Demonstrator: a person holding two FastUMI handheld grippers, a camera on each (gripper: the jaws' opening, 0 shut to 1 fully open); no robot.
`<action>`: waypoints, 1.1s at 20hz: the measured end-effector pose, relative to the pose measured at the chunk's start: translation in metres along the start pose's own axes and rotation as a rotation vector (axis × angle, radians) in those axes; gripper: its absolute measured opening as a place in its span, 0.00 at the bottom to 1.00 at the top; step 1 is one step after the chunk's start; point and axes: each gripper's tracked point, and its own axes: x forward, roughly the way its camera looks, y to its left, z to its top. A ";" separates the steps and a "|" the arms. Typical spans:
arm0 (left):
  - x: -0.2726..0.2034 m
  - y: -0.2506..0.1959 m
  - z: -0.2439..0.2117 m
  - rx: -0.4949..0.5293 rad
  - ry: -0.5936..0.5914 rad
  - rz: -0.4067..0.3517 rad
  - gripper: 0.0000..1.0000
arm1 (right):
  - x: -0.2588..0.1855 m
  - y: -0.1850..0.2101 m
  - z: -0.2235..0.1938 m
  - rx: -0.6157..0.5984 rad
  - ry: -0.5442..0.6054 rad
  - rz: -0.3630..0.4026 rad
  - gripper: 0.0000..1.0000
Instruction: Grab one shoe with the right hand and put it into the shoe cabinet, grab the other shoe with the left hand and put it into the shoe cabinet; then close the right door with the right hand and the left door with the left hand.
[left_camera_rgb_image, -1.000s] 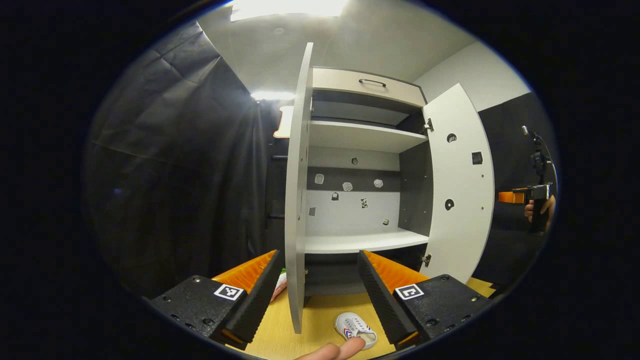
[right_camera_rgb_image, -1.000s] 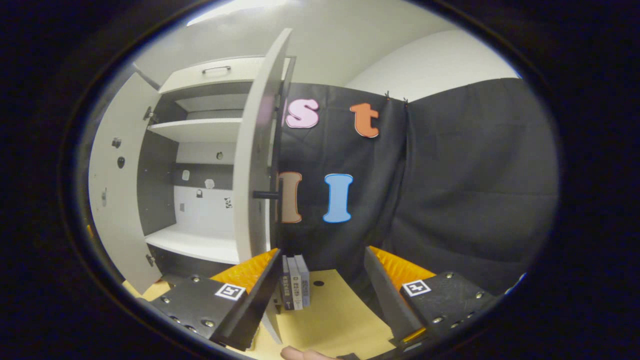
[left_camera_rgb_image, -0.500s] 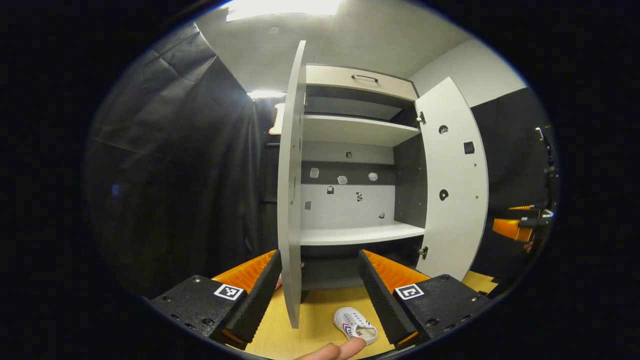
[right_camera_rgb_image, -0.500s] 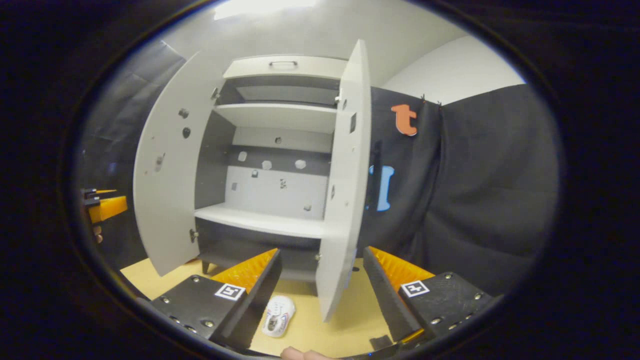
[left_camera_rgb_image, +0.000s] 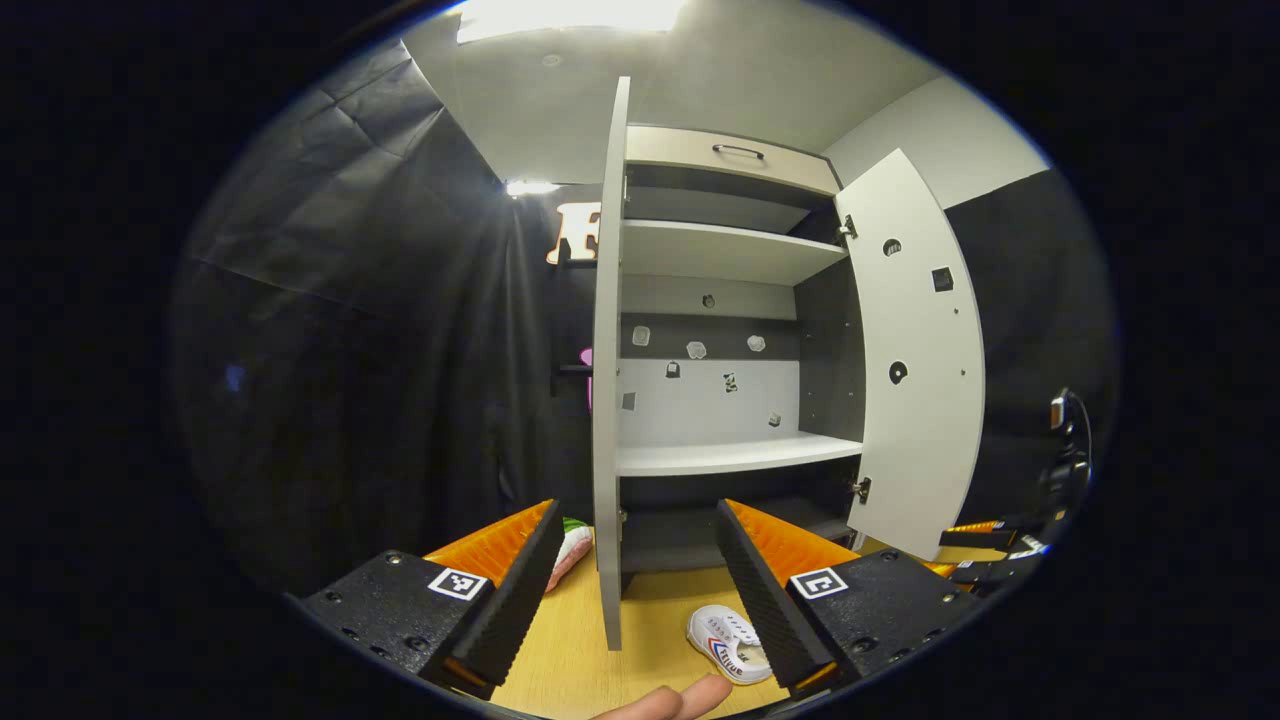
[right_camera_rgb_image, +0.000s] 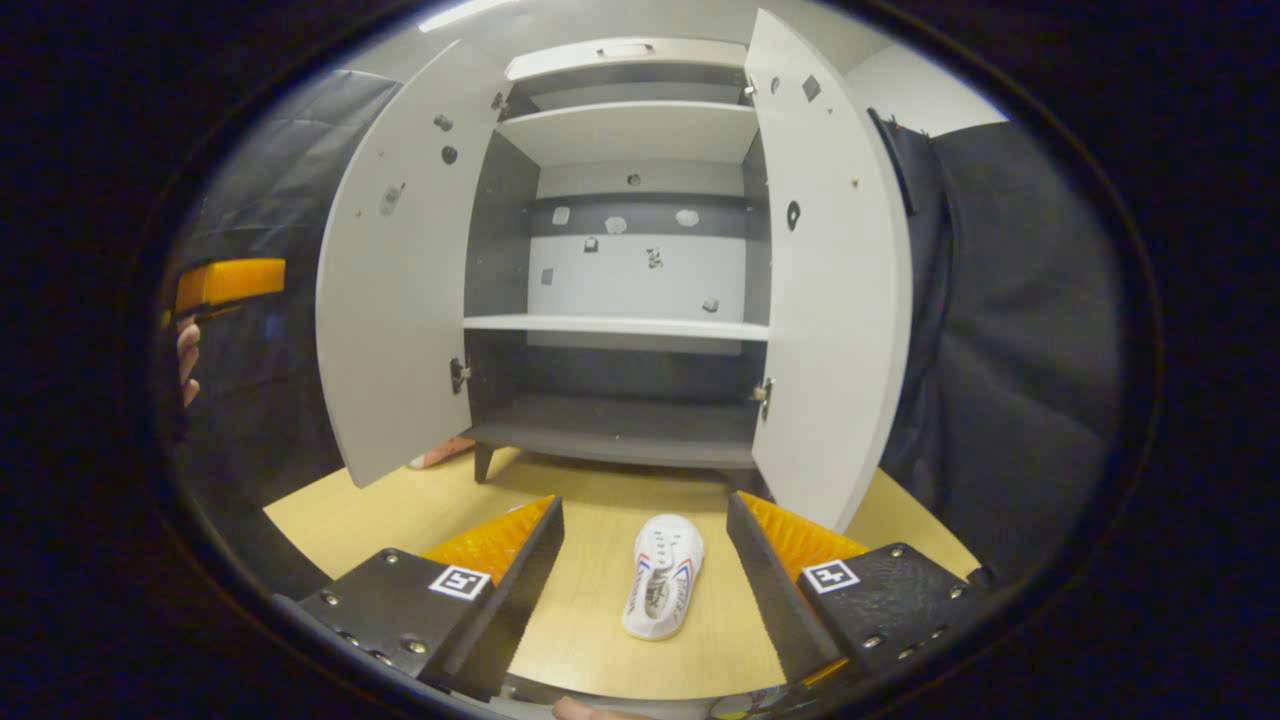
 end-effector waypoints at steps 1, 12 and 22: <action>-0.001 0.002 -0.001 0.002 -0.003 0.001 0.93 | 0.009 0.006 -0.014 0.014 0.034 0.009 0.98; 0.003 0.027 -0.018 -0.002 0.020 0.024 0.94 | 0.090 0.017 -0.150 0.010 0.358 -0.017 0.77; 0.010 0.032 -0.030 -0.023 0.043 0.020 0.94 | 0.143 0.003 -0.174 0.218 0.454 -0.076 0.25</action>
